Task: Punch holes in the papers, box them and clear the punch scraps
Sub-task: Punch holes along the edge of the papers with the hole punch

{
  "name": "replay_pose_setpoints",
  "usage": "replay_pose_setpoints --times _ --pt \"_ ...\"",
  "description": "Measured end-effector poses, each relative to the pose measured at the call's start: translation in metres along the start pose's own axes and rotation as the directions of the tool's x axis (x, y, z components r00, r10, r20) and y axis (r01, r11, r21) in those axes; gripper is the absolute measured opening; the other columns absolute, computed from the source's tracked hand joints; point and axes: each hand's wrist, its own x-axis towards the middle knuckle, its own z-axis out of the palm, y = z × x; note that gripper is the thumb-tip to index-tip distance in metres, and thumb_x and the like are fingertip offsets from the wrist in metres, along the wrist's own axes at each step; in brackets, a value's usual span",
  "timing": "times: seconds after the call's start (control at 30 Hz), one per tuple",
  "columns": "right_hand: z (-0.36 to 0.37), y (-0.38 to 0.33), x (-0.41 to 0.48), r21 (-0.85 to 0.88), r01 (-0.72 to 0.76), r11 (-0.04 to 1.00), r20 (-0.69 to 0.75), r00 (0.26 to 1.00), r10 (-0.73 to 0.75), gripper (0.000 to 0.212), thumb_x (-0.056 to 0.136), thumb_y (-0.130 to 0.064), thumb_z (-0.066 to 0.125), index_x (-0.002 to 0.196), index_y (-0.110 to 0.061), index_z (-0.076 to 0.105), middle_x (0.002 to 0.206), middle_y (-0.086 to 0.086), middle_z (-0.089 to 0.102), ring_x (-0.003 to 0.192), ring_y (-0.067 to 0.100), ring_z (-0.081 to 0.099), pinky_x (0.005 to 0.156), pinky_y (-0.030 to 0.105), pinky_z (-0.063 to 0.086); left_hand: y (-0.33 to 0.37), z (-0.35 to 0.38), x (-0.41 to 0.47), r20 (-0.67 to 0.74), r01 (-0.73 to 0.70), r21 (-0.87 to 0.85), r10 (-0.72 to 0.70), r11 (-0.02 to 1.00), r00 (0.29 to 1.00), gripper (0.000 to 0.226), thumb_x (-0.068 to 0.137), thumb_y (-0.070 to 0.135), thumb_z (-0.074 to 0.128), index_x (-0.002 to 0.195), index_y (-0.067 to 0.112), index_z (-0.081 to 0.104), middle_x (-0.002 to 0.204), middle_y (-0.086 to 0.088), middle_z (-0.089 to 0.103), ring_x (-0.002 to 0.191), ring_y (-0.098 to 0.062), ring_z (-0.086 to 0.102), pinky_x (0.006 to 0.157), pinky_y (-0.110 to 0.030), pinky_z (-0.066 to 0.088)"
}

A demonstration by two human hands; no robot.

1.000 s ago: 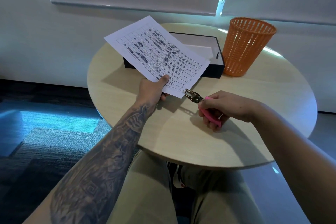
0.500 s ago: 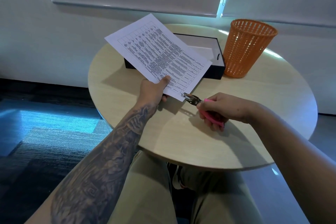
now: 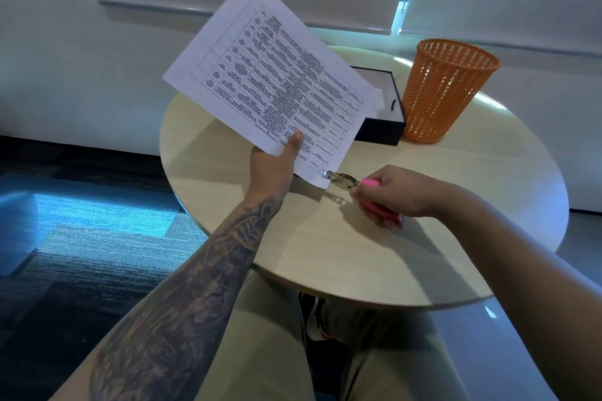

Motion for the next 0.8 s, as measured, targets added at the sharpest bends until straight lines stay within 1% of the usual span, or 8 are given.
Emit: replay_pose_setpoints --times 0.07,0.13,0.2,0.3,0.4,0.57,0.67,0.8 --pt "-0.001 -0.001 0.003 -0.034 0.000 0.999 -0.009 1.000 0.000 0.053 0.101 -0.038 0.054 0.079 0.009 0.062 0.070 0.029 0.069 0.050 0.027 0.058 0.056 0.036 0.054 0.000 0.000 0.000 -0.013 0.000 0.001 0.000 1.000 1.000 0.024 0.084 0.031 0.081 0.102 0.024 0.068 0.096 0.010 0.075 0.088 -0.003 0.073 0.076 -0.023 0.058" --pt "-0.001 -0.002 0.005 -0.075 -0.005 0.997 -0.014 1.000 0.004 0.053 0.101 -0.037 0.054 0.076 0.008 0.063 0.063 0.024 0.067 0.047 0.025 0.056 0.056 0.036 0.054 -0.002 0.000 0.000 -0.028 0.006 0.006 -0.005 1.000 1.000 0.027 0.084 0.034 0.081 0.104 0.023 0.068 0.098 0.007 0.075 0.091 -0.008 0.072 0.081 -0.028 0.059" --pt "-0.002 -0.004 0.006 -0.122 -0.013 0.992 -0.018 1.000 0.010 0.050 0.100 -0.037 0.053 0.068 0.000 0.064 0.057 0.015 0.065 0.045 0.024 0.055 0.057 0.035 0.055 -0.002 0.000 0.001 -0.034 0.017 0.011 -0.017 1.000 0.999 0.033 0.083 0.036 0.081 0.108 0.020 0.067 0.102 0.004 0.075 0.096 -0.012 0.072 0.087 -0.034 0.059" --pt "-0.002 -0.006 0.008 -0.167 -0.025 0.986 -0.023 1.000 0.022 0.049 0.099 -0.038 0.052 0.064 -0.006 0.064 0.056 0.014 0.064 0.047 0.025 0.055 0.056 0.034 0.054 -0.002 0.001 0.002 -0.036 0.028 0.026 -0.027 0.999 0.999 0.038 0.082 0.038 0.081 0.111 0.018 0.068 0.105 0.003 0.075 0.098 -0.015 0.072 0.089 -0.037 0.058" --pt "-0.001 -0.007 0.010 -0.188 -0.053 0.981 -0.035 0.998 0.047 0.052 0.098 -0.039 0.051 0.069 0.001 0.066 0.060 0.021 0.066 0.048 0.025 0.056 0.054 0.032 0.054 0.000 0.002 0.000 -0.037 0.028 0.038 -0.026 0.999 0.999 0.028 0.083 0.036 0.081 0.103 0.021 0.068 0.101 0.003 0.075 0.096 -0.014 0.071 0.085 -0.033 0.058" --pt "0.001 -0.011 0.014 -0.271 -0.094 0.958 -0.037 0.995 0.087 0.056 0.099 -0.038 0.048 0.078 0.010 0.069 0.058 0.014 0.065 0.046 0.026 0.057 0.052 0.026 0.050 0.001 0.003 -0.002 -0.012 0.019 0.050 -0.018 0.999 1.000 0.012 0.086 0.028 0.078 0.092 0.024 0.069 0.092 0.009 0.075 0.088 -0.011 0.073 0.074 -0.028 0.060" --pt "0.000 -0.012 0.018 -0.315 -0.101 0.944 -0.030 0.995 0.097 0.057 0.099 -0.039 0.047 0.077 0.008 0.070 0.057 0.013 0.065 0.046 0.026 0.058 0.052 0.026 0.050 0.001 0.004 -0.003 0.003 0.009 0.036 -0.009 0.999 1.000 0.013 0.088 0.024 0.077 0.098 0.022 0.069 0.090 0.010 0.075 0.079 -0.002 0.073 0.065 -0.020 0.058" --pt "0.001 -0.012 0.022 -0.330 -0.123 0.936 -0.032 0.992 0.119 0.057 0.099 -0.041 0.046 0.078 0.007 0.070 0.065 0.022 0.070 0.049 0.027 0.059 0.047 0.026 0.048 0.000 0.005 -0.003 0.010 -0.015 0.038 0.015 0.999 1.000 0.015 0.089 0.022 0.076 0.101 0.021 0.068 0.092 0.012 0.074 0.078 0.002 0.072 0.064 -0.015 0.056"
